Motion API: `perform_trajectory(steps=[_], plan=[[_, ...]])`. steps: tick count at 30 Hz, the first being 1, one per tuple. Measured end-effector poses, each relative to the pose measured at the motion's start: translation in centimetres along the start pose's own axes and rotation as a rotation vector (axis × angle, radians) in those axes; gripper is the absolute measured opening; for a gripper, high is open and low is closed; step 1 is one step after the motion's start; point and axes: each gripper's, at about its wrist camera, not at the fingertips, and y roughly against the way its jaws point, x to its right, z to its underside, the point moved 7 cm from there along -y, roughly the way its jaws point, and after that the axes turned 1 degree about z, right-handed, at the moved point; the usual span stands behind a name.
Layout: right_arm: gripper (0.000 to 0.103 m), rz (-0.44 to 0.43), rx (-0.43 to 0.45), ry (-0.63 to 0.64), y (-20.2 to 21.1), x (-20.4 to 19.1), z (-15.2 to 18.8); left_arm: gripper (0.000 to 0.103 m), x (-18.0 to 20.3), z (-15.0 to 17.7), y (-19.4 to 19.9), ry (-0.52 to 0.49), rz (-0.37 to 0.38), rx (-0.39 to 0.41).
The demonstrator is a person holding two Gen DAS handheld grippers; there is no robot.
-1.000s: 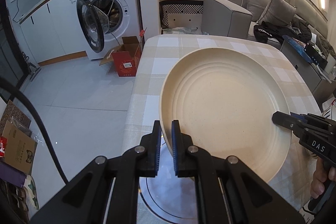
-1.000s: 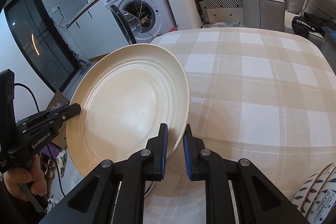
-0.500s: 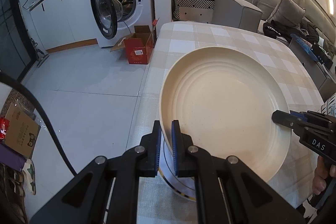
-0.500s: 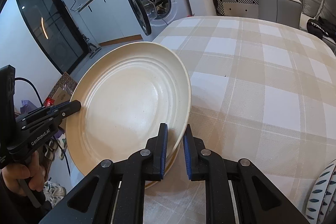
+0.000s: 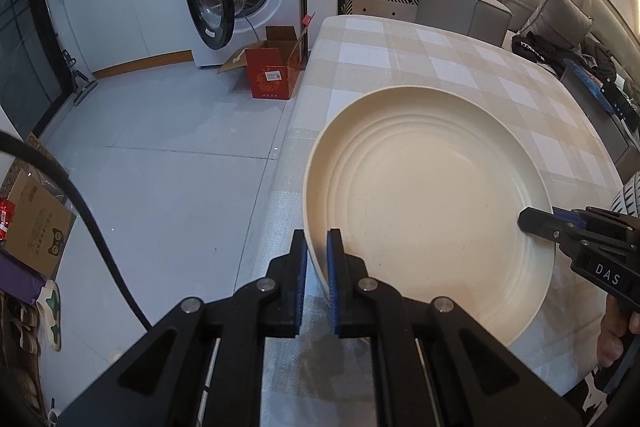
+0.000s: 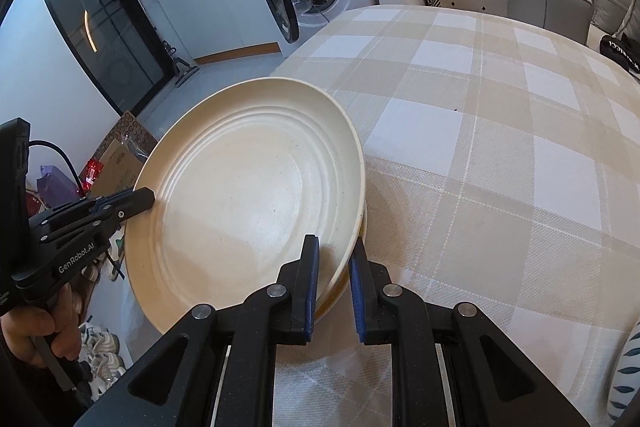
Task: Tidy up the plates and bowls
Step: 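Lift and carry the cream plate over the stacked white plates, then lower the cream plate onto the white plates and open the right gripper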
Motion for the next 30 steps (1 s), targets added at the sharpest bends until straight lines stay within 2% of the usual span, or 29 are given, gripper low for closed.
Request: perform_trajectory(steps=[23, 30], plan=[[0.015, 0.014, -0.045, 0.003, -1.4, 0.3, 0.1, 0.008, -0.3, 1.0, -1.9, 0.002, 0.022, -0.063], [0.016, 0.064, -0.039, 0.058, -1.1, 0.3, 0.1, 0.011, -0.2, 1.0, -2.0, -0.005, 0.025, -0.064]])
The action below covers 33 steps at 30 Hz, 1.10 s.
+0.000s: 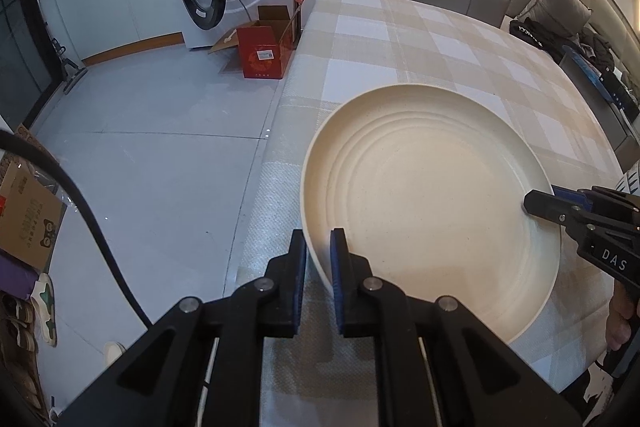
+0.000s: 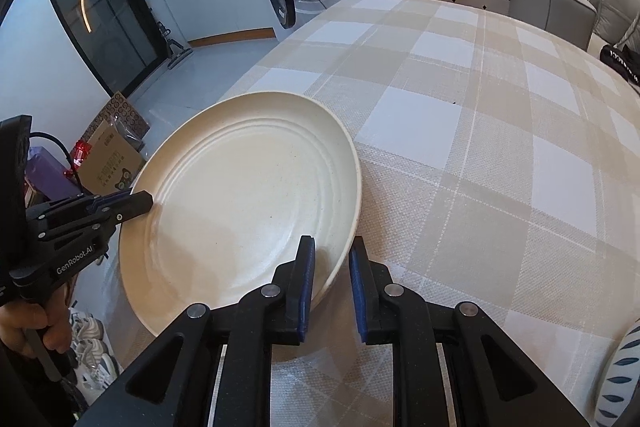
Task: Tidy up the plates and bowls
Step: 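Lower the cream plate onto the white plates and open the right gripper, then move both grippers toward the blue-patterned bowl stack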
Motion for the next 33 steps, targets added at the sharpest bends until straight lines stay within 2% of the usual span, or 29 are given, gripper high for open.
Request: perform_trajectory(steps=[3, 7, 10, 12, 14, 17, 19, 21, 22, 23, 24, 28, 30, 33], plan=[[0.016, 0.013, 0.011, 0.011, 0.4, 0.2, -0.3, 0.011, 0.1, 0.1, 0.1, -0.015, -0.017, 0.002], [0.022, 0.028, 0.028, 0.03, 1.0, 0.5, -0.8, 0.012, 0.1, 0.2, 0.1, -0.02, -0.019, 0.0], [0.028, 0.03, 0.037, 0.032, 1.3, 0.8, -0.9, 0.026, -0.1, 0.2, 0.3, -0.022, -0.041, 0.0], [0.031, 0.027, 0.041, 0.032, 1.5, 1.0, -0.8, 0.044, -0.5, 0.3, 0.7, -0.015, -0.047, 0.01], [0.037, 0.019, 0.052, 0.029, 1.9, 1.2, -0.9, 0.047, -0.9, 0.3, 1.1, -0.002, -0.062, 0.018], [0.052, -0.003, 0.078, 0.038, 2.7, 1.3, -0.7, 0.049, -1.4, 0.6, 1.9, 0.01, -0.055, 0.037], [0.07, -0.017, 0.103, 0.045, 3.4, 1.2, -0.5, 0.052, -1.5, 0.8, 2.6, 0.02, -0.04, 0.058], [0.084, -0.038, 0.131, 0.046, 4.3, 1.3, -0.2, 0.064, -1.5, 1.0, 3.3, 0.03, -0.032, 0.082], [0.087, -0.053, 0.15, 0.045, 4.8, 1.3, -0.1, 0.069, -1.5, 1.1, 3.8, 0.037, -0.029, 0.102], [0.088, -0.065, 0.168, 0.044, 5.2, 1.3, 0.0, 0.081, -1.4, 1.3, 4.2, 0.044, -0.028, 0.122], [0.09, -0.076, 0.181, 0.045, 5.6, 1.3, 0.2, 0.086, -1.3, 1.4, 4.7, 0.052, -0.028, 0.144], [0.099, -0.109, 0.23, 0.05, 7.2, 1.1, 1.0, 0.094, -0.1, 1.9, 6.3, 0.041, -0.012, 0.197], [0.102, -0.12, 0.263, 0.056, 8.0, 1.0, 1.5, 0.102, 0.7, 2.1, 7.2, 0.031, -0.007, 0.234], [0.102, -0.129, 0.306, 0.054, 9.3, 1.0, 2.4, 0.103, 2.1, 2.3, 8.6, 0.014, 0.004, 0.288]])
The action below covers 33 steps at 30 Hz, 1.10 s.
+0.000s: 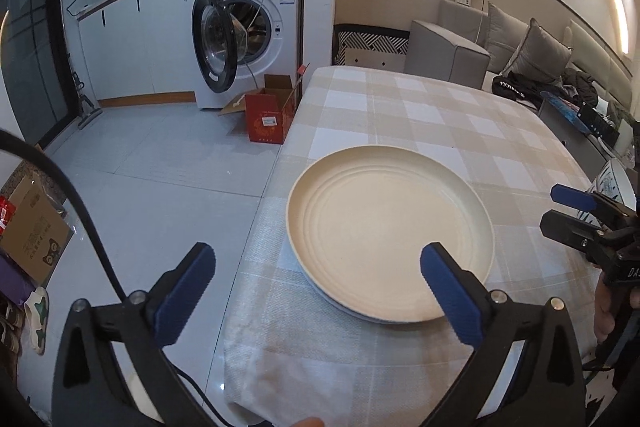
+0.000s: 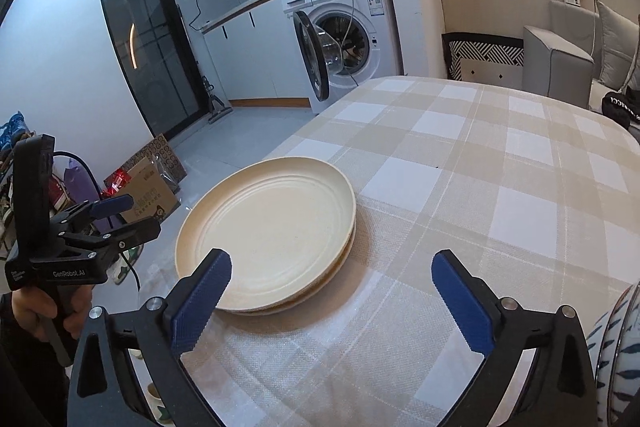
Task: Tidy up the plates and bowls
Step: 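Move both grippers toward the blue-patterned bowl stack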
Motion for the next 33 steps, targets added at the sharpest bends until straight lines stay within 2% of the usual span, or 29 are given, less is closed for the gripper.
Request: perform_trajectory(steps=[7, 12, 19, 33], plan=[[0.102, 0.009, 0.057, -0.004, 2.9, 0.1, 1.1, 0.103, 3.1, -0.1, 2.1, -0.037, 0.031, 0.062], [0.102, 0.028, 0.092, 0.003, 5.1, 0.4, 1.5, 0.103, 4.9, -0.1, 3.0, -0.044, 0.064, 0.075], [0.103, 0.074, 0.145, -0.009, 9.6, 2.1, 2.3, 0.103, 9.7, -0.4, 3.5, -0.108, 0.113, 0.095], [0.103, 0.202, 0.186, -0.088, 18.9, 9.3, 7.3, 0.103, 18.1, 0.4, 1.1, -0.195, 0.219, 0.042]])
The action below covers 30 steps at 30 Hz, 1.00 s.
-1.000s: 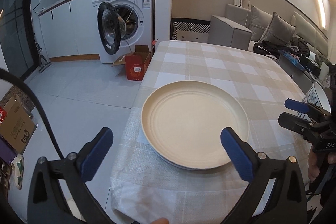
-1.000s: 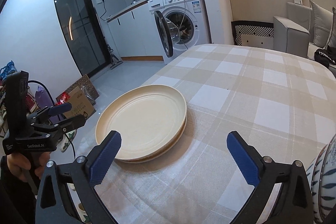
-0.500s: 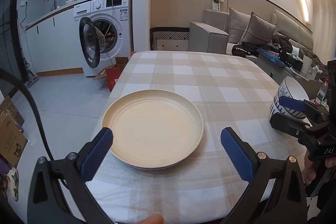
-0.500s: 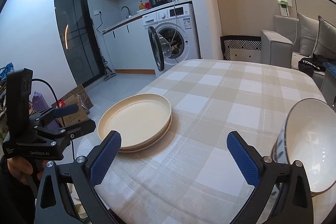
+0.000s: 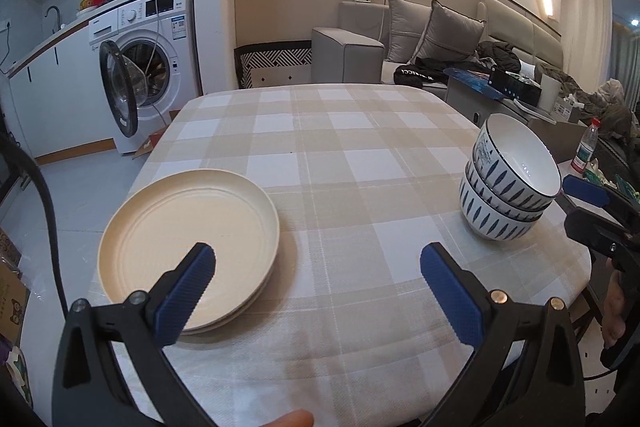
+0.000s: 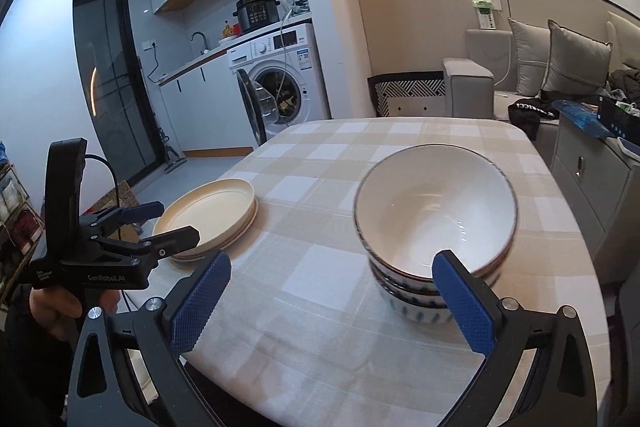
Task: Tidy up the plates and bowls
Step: 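Move both grippers toward the blue-patterned bowl stack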
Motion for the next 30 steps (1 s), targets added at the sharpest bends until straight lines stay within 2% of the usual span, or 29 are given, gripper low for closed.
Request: perform_trajectory(steps=[6, 12, 16, 22, 30], plan=[[0.103, 0.065, 0.002, -0.035, 2.4, 4.7, 1.2, 0.103, 3.4, -0.3, -2.4, -0.045, 0.061, -0.031], [0.103, 0.087, -0.03, -0.022, 2.1, 8.5, 2.4, 0.103, 6.8, 0.0, -4.6, -0.123, 0.128, -0.062], [0.103, 0.074, -0.09, -0.003, 0.0, 10.4, 3.3, 0.103, 8.7, 0.1, -5.8, -0.182, 0.153, -0.073], [0.103, 0.029, -0.156, 0.007, -3.0, 12.6, 3.9, 0.103, 10.5, 0.4, -7.5, -0.217, 0.187, -0.12], [0.103, -0.057, -0.224, 0.155, -6.4, 13.5, 4.1, 0.103, 12.2, 0.8, -9.3, -0.256, 0.224, -0.171]])
